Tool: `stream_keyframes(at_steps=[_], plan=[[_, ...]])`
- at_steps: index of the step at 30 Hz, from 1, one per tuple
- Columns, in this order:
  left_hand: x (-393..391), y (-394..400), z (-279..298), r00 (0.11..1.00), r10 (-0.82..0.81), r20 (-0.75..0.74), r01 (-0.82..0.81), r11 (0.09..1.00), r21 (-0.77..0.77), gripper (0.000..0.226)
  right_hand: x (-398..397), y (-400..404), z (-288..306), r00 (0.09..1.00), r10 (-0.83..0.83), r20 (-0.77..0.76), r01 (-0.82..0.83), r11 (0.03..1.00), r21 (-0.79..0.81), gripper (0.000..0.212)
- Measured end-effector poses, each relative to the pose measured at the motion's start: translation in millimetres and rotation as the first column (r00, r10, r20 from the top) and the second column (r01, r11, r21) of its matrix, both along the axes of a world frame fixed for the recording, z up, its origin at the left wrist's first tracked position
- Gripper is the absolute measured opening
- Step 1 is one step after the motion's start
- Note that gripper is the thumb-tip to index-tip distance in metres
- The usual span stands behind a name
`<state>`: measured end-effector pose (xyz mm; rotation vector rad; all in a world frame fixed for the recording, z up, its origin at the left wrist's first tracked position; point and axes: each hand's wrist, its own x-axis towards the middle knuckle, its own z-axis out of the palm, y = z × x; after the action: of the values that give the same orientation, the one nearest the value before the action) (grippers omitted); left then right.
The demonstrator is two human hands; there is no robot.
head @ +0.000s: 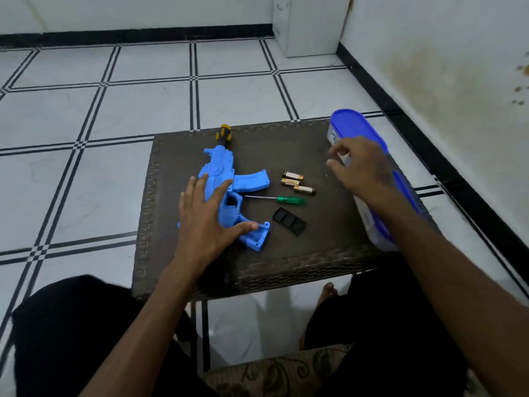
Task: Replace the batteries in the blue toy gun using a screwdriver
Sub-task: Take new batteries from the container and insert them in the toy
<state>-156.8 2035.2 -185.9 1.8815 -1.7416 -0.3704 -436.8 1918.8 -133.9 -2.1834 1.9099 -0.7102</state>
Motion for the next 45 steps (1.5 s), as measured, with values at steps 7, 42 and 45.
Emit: stream_keyframes(at_steps=[7, 42, 45], plan=[[-89, -70, 24, 0.961, -0.14, -0.239, 0.115, 0.987, -0.116, 0.051, -69, -91, 8, 0.97, -0.209, -0.126, 0.242, 0.896, 0.373, 0.077], [-189, -229, 24, 0.993, -0.09, -0.082, 0.113, 0.934, 0.34, 0.101, -30, -208, 7, 0.986, -0.009, -0.168, 0.091, 0.868, 0.489, 0.046], [-195, -228, 27, 0.993, -0.114, -0.026, 0.115, 0.914, 0.389, 0.126, -27, -202, 9, 0.98, -0.046, -0.191, 0.131, 0.877, 0.463, 0.049]])
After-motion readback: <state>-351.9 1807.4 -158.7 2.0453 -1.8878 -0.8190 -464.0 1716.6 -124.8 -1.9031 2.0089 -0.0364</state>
